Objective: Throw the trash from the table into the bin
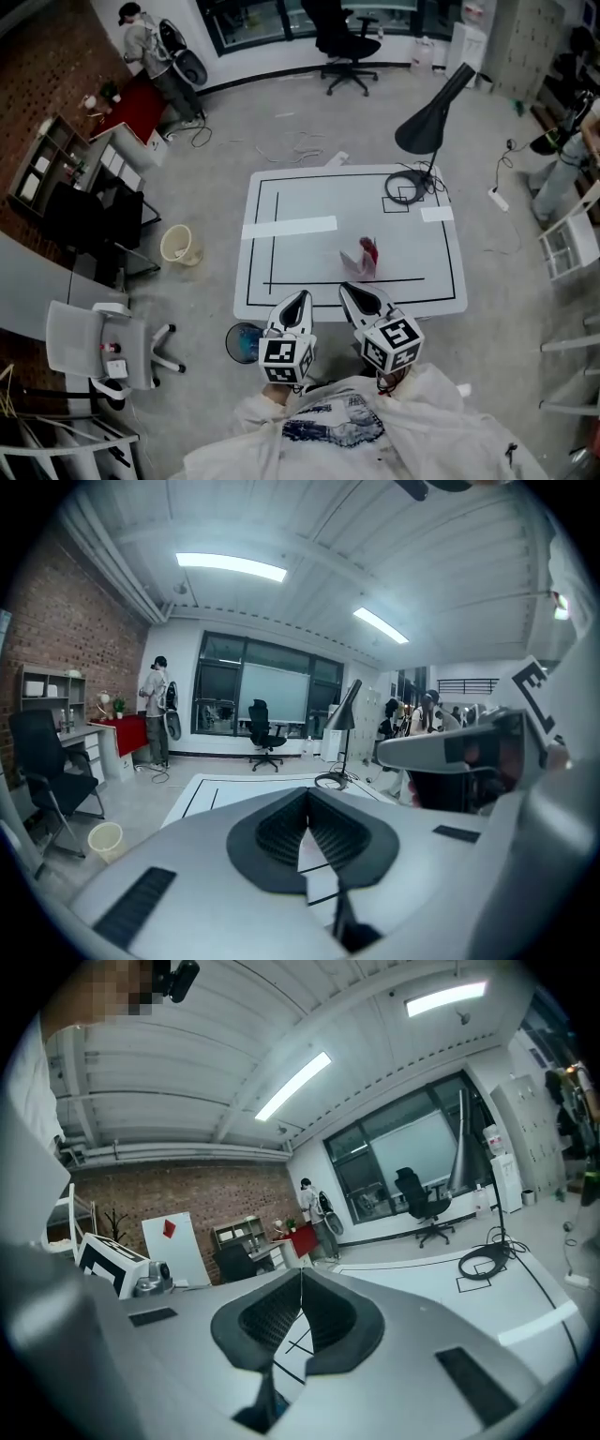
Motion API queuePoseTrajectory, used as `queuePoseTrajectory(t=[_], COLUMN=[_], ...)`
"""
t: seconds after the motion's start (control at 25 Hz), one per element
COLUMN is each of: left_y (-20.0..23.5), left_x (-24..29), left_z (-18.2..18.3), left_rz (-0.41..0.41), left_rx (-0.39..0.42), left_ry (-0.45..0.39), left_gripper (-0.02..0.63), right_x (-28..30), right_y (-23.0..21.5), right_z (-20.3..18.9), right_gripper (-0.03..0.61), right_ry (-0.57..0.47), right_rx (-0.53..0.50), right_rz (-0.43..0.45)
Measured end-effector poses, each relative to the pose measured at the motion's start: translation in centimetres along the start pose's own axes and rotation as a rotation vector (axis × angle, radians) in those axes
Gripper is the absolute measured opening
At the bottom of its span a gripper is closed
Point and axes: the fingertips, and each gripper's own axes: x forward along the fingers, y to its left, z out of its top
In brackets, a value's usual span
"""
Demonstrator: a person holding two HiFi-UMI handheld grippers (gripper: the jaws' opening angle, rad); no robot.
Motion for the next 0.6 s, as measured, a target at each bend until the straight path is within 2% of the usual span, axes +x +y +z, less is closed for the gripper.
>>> queuePoseTrajectory(t=[0.6], left_y=[-13.1], left_x=[8.8], left_z=[0.0], left_rz=[-0.011], left_rx=[0.022], left_ry=[0.019], left_gripper=[0.008], right_x=[-7.7], right_y=[-13.9], right_z=[1.7], right_gripper=[0.021], right_ry=[-0.021], right_rx=[0.028], right_rz=[-0.021])
